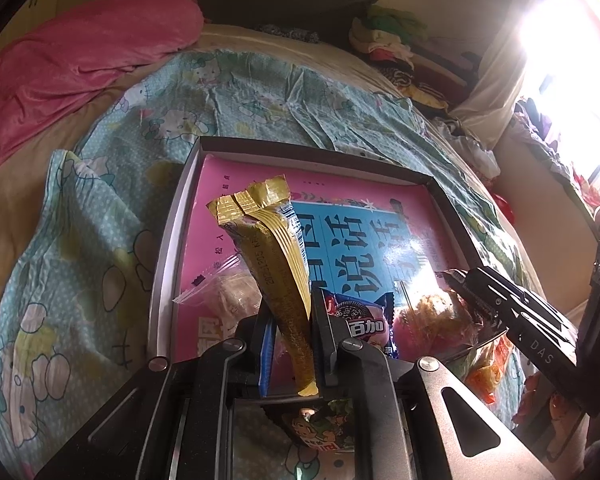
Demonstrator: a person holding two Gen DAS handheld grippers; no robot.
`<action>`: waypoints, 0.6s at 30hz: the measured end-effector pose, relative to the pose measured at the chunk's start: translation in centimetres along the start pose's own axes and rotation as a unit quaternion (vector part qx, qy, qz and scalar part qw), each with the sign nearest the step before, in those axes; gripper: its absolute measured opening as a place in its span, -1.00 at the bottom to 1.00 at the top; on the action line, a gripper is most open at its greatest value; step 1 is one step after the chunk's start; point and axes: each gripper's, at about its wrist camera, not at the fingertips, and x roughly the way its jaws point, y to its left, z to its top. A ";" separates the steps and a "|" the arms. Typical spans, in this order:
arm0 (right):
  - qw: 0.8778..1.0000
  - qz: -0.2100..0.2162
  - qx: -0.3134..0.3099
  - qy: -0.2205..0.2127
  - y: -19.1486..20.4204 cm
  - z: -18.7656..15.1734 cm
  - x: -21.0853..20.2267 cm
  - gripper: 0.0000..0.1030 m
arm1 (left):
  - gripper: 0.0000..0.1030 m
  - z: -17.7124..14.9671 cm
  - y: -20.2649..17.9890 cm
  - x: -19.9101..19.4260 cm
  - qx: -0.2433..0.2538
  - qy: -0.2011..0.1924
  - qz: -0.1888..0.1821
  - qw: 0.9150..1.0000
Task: Organize snacks
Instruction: 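Release the chocolate bar into the tray with the right tool while the left tool releases the wafer bar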
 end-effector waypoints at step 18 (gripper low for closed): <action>1.000 0.009 -0.001 -0.012 0.3 -0.4 -2.2 -0.34 | -0.34 0.0 -0.1 -0.1 -0.002 0.009 -0.006 1.000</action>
